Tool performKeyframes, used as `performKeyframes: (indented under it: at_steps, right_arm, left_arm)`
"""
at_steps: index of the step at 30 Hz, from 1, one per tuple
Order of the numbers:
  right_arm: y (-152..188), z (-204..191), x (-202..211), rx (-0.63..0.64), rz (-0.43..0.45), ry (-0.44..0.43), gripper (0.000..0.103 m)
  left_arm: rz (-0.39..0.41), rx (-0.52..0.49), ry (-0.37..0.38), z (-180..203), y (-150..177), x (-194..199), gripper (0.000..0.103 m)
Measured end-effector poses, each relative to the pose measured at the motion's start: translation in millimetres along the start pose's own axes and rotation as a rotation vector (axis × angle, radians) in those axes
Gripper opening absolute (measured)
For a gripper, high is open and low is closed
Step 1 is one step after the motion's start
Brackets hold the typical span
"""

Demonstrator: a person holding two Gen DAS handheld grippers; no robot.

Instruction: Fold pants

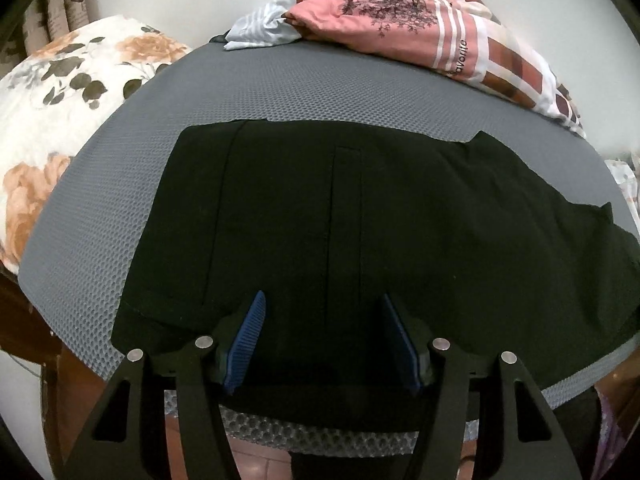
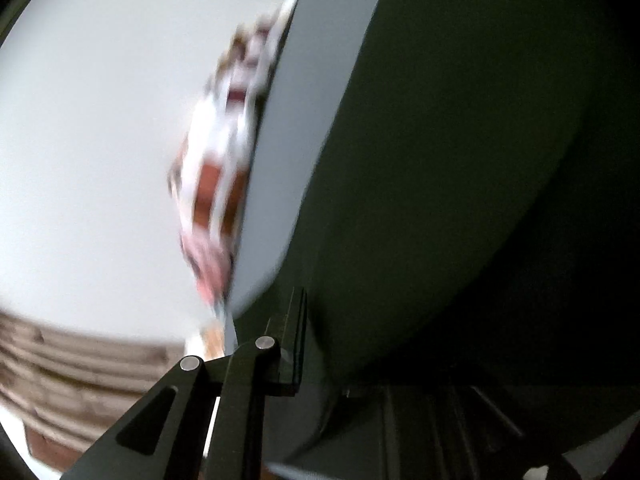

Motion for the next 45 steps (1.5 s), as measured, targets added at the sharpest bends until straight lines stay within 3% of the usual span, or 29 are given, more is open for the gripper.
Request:
performKeyframes:
  at_steps: [6, 9, 11, 19, 28, 34, 36, 40, 43, 45]
  right_arm:
    - [-72, 37, 34, -0.066, 0.105, 0.007, 0.004]
    - [-88, 44, 44, -0.068, 0.135, 0.008, 0.006]
    - [-99, 48, 53, -0.046, 0.149, 0.053, 0.004]
    - [-97, 40, 94, 0.040, 0.162, 0.058, 0.004]
    - [-80, 93, 101, -0.029, 0.129, 0.086, 0.004]
    - [-77, 99, 107, -0.053, 0.125, 0.027, 0.003]
    - [-79, 97, 108, -0.056, 0.116, 0.013, 0.007]
    - [-91, 100, 127, -0.061, 0.183, -0.001, 0.011]
    - [-103, 118, 147, -0.079, 0.238, 0.046, 0.011]
    - [-112, 134, 169, -0.125, 0.299, 0.034, 0.011]
  left_arm:
    - [0.001, 0.008, -0.007, 0, 5, 2, 0.061]
    - [-0.003, 0.013, -0.009, 0, 4, 1, 0.061]
    - [-0.007, 0.012, -0.012, 1, 4, 0, 0.061]
    - [-0.013, 0.009, -0.009, 0, 5, 0, 0.062]
    - [-0.015, -0.008, -0.011, 0, 5, -1, 0.062]
    - [-0.017, -0.011, -0.015, 1, 4, -1, 0.063]
    - [-0.018, -0.015, -0.012, 3, 5, -2, 0.067]
    - [-0.025, -0.051, -0.032, 7, 6, -6, 0.074]
    - [-0.026, -0.043, -0.029, 8, 5, -7, 0.077]
    - [-0.025, -0.048, -0.031, 7, 4, -7, 0.078]
Point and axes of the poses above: each gripper's, at about its wrist camera, not at the fingertips, and x roughly against the way its jaws point, z to its right, y to its underside, the point moved 10 cm from there along -x, roughly the way its jaws point, and after that the axes turned 6 degrees about y, right-handed, at the moved point
